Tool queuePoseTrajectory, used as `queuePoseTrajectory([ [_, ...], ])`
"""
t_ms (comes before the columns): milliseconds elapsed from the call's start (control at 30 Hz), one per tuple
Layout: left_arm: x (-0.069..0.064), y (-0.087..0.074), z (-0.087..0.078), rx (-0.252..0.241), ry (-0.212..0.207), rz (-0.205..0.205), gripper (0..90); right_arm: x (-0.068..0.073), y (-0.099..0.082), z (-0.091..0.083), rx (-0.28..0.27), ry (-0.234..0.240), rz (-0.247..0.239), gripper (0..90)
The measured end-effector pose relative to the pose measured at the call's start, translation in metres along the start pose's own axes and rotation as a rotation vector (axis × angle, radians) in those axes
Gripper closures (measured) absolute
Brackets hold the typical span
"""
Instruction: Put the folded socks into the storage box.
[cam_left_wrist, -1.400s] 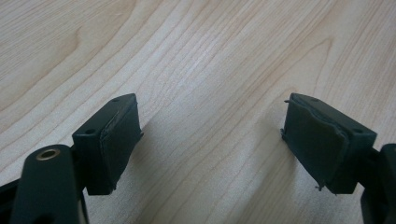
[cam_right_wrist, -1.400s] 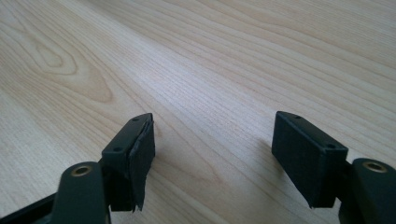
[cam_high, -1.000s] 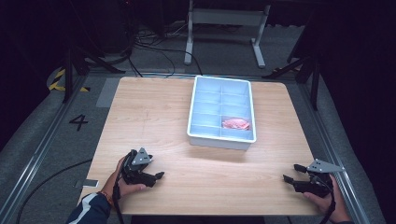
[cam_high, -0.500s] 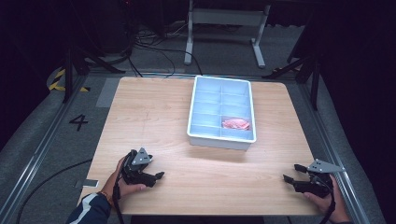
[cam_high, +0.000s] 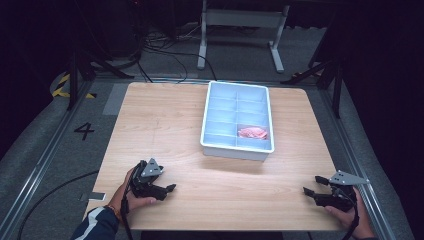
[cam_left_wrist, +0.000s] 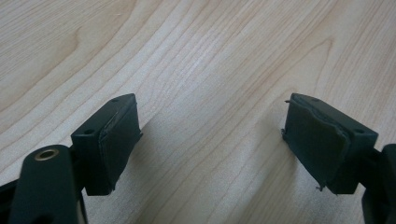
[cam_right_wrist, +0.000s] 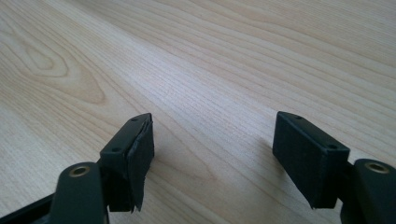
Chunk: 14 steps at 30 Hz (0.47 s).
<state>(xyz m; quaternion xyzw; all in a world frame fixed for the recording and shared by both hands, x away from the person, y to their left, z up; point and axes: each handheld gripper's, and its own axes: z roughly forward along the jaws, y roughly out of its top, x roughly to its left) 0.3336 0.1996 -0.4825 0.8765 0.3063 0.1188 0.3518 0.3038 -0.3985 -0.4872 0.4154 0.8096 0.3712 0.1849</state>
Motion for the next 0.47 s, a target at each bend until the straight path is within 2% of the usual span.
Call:
queuePoseTrajectory([
  [467, 0.0002, 0.0001, 0.0001, 0.0, -0.001, 0.001, 18.7, -0.0004, 0.0, -0.0001, -0.001, -0.002, 0.007, 30.1],
])
